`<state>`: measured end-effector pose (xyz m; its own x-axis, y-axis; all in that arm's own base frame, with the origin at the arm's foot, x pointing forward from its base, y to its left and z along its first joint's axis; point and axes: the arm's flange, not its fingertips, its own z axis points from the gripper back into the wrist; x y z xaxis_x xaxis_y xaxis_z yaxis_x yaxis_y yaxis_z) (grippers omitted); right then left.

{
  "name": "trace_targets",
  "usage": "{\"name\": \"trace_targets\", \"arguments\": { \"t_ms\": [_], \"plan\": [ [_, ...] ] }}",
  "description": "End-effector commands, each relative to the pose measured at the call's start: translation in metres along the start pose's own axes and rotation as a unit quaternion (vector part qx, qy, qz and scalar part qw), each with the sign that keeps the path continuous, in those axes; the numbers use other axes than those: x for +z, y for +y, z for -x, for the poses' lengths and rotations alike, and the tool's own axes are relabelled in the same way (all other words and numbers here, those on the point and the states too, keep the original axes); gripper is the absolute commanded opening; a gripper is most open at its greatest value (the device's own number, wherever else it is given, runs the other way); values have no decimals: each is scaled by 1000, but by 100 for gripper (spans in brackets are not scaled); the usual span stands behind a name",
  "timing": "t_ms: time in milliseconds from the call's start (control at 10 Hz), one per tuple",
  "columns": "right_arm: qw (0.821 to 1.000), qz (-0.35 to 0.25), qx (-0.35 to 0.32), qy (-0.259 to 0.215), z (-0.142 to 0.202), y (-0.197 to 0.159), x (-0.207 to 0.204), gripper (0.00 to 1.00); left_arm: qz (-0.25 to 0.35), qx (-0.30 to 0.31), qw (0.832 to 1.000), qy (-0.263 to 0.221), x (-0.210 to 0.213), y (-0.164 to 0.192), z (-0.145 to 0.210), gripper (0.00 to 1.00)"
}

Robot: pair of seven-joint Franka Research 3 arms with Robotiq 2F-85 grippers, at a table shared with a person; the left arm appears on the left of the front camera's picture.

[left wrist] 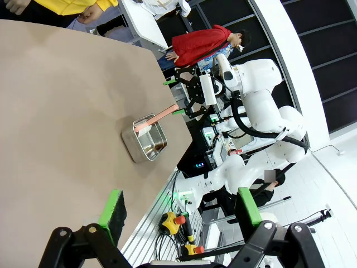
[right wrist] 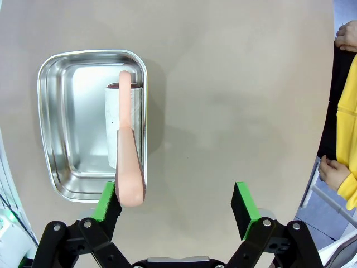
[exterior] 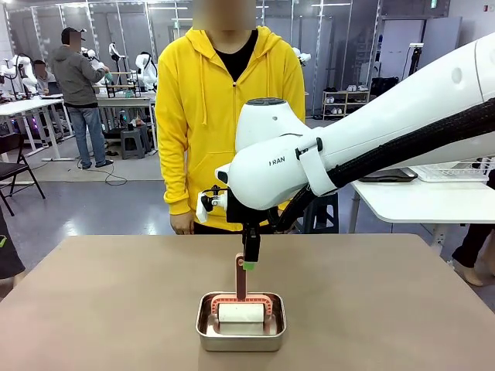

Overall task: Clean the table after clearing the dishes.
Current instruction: Place the Lint Roller back on top of the Airtight Container.

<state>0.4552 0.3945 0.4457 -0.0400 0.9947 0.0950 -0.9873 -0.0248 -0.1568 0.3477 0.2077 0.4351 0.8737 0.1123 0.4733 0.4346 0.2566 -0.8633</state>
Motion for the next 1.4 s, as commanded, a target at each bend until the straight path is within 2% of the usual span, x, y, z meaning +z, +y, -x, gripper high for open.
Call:
{"name": "trace_targets", "arguments": {
  "t_ms": [0, 400, 500, 600, 700, 800, 900, 1000, 1100, 1200, 1300],
  "plan": [
    [1000, 1, -1, 0, 0, 1, 1, 100, -2, 0, 1000, 2, 2, -5, 2, 100],
    [1000, 0, 0, 0, 0, 0, 0, 100, -2, 0, 1000, 2, 2, -5, 2, 100],
    [998, -35, -14, -56, 1, 1, 12, 100, -2, 0, 1000, 2, 2, -5, 2, 100],
    [987, -79, -52, -127, 15, -8, 37, 100, -2, 0, 1000, 2, 2, -5, 2, 100],
    [974, -106, -95, -174, 33, -15, 55, 100, -2, 0, 1000, 2, 2, -5, 2, 100],
    [955, -139, -169, -202, 58, -21, 66, 100, -2, 0, 1000, 2, 2, -5, 2, 100],
    [902, -209, -256, -279, 90, -33, 70, 100, -2, 0, 1000, 2, 2, -5, 2, 100],
    [840, -267, -331, -337, 133, -44, 69, 100, -2, 0, 1000, 2, 2, -5, 2, 100],
    [772, -344, -393, -362, 176, -45, 67, 100, -2, 0, 1000, 2, 2, -5, 2, 100],
    [730, -372, -428, -382, 208, -44, 70, 100, -2, 0, 1000, 2, 2, -5, 2, 100],
    [704, -397, -445, -386, 244, -38, 75, 100, -2, 0, 1000, 2, 2, -5, 2, 100]
  ]
}}
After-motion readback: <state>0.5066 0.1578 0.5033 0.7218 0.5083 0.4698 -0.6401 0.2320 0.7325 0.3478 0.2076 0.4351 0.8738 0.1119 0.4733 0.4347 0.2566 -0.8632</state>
